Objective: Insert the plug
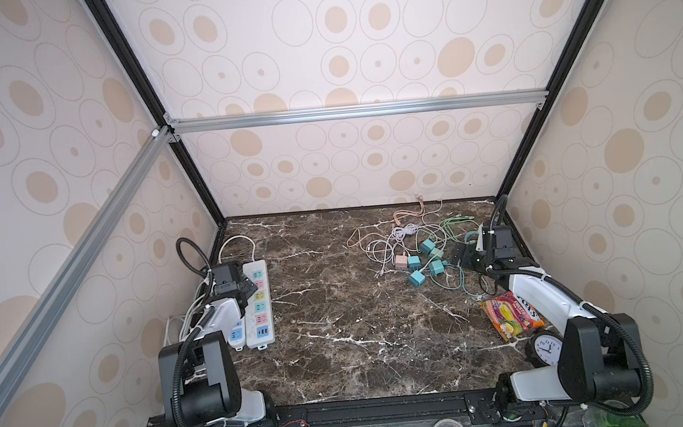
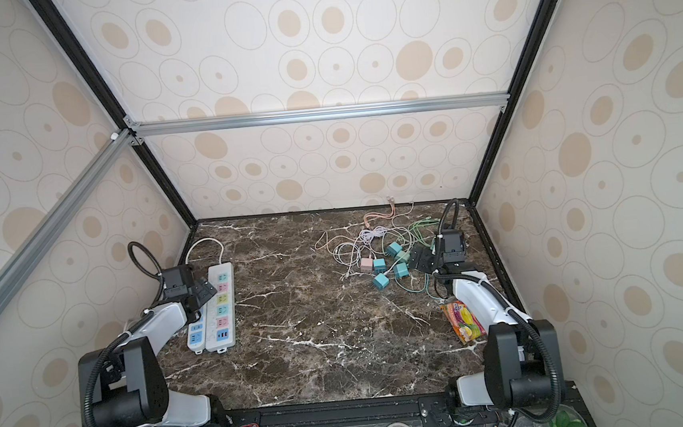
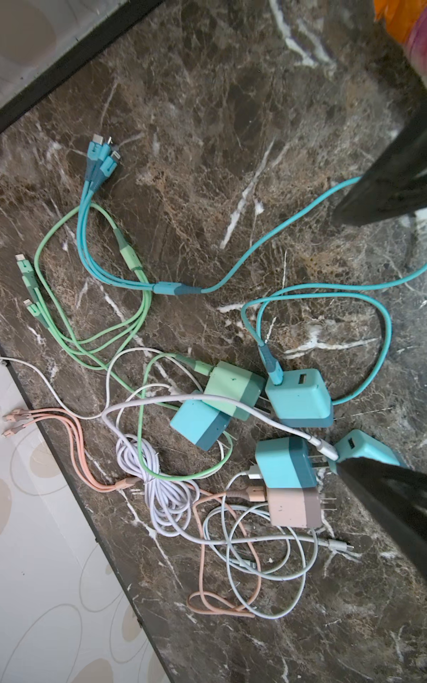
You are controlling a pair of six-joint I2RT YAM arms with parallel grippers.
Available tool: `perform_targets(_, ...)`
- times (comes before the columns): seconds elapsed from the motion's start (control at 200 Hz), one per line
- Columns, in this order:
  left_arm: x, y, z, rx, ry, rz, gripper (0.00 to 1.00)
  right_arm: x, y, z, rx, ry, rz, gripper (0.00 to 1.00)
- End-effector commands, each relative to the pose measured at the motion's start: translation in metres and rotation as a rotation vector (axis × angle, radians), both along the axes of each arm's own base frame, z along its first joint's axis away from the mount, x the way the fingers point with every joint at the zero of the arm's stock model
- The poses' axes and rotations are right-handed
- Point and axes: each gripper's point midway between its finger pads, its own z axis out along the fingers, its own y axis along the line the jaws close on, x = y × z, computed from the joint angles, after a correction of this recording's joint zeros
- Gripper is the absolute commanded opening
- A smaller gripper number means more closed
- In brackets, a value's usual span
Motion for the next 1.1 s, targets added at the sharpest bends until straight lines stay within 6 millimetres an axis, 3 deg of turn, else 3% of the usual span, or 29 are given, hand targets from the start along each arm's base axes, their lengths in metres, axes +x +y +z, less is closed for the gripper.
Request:
perform_targets(0.0,-0.003,0.001,-0.008,-0.098,-0.052,0.026,0.98,-0.002,-0.004,0.005,-0.014,0.003,-0.011,1.00)
perform_targets(0.27,-0.002,0.001,-0.029,-0.202,-0.047,0.029,0.98,-0.007,-0.005,0.003,-0.030,0.024,0.000,1.00)
perform_targets(0.68,-0.015,-0.034,-0.047,-0.292,-0.028,-0.074,0.98,-0.001,0.002,0.001,0.005,0.026,0.016,1.00)
perform_targets(0.945,-0.030,-0.088,-0.054,-0.356,-0.048,-0.123,0.98,0.002,0.005,0.001,0.026,0.024,0.020,1.00)
perform_targets(1.09,-0.037,-0.129,-0.059,-0.408,-0.050,-0.176,0.99,0.004,0.006,0.002,0.037,0.024,0.021,1.00)
